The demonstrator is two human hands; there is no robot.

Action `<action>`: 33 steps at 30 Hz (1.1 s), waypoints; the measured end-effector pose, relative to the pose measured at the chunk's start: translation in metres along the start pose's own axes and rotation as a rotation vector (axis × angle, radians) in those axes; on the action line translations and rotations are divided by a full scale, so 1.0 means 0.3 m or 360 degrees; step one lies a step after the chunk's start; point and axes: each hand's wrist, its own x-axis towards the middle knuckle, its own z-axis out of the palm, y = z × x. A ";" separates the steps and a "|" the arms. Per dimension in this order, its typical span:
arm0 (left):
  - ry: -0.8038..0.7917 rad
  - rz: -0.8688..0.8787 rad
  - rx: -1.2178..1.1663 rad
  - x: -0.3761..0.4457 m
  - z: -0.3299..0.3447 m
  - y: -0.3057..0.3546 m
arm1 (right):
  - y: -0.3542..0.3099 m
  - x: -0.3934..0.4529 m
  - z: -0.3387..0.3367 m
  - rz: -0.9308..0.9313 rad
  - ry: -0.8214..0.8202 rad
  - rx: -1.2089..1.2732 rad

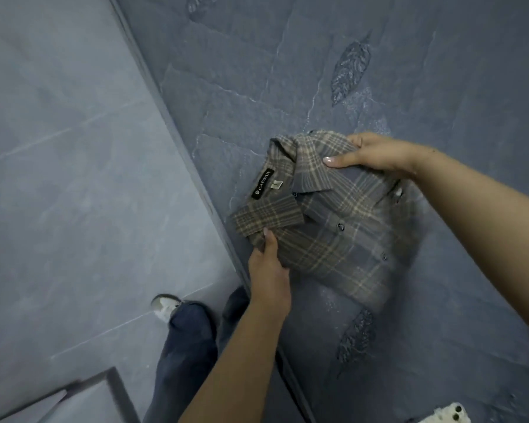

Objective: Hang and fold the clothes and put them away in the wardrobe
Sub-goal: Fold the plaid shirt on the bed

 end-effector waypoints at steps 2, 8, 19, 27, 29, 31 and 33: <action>-0.0033 0.0209 0.0099 -0.087 -0.044 0.139 | -0.090 -0.107 0.056 -0.0145 0.0059 0.0220; -0.0052 0.0786 0.0465 -0.383 -0.165 0.610 | -0.404 -0.392 0.338 -0.0491 0.0337 0.0669; -0.0275 0.1481 0.0271 -0.936 -0.630 1.411 | -1.409 -0.706 0.905 -0.1103 0.0241 0.0605; 0.0063 0.2056 -0.0036 -1.360 -1.126 1.889 | -2.108 -0.898 1.474 -0.1445 -0.0166 0.0384; 0.0223 0.2186 -0.0138 -1.454 -1.244 1.990 | -2.260 -0.927 1.621 -0.1499 -0.0287 0.0332; 0.0318 0.2300 -0.0236 -1.542 -1.352 2.076 | -2.402 -0.950 1.768 -0.1549 -0.0404 0.0303; 0.0378 0.2392 -0.0278 -1.621 -1.463 2.150 | -2.533 -0.962 1.915 -0.1582 -0.0521 0.0297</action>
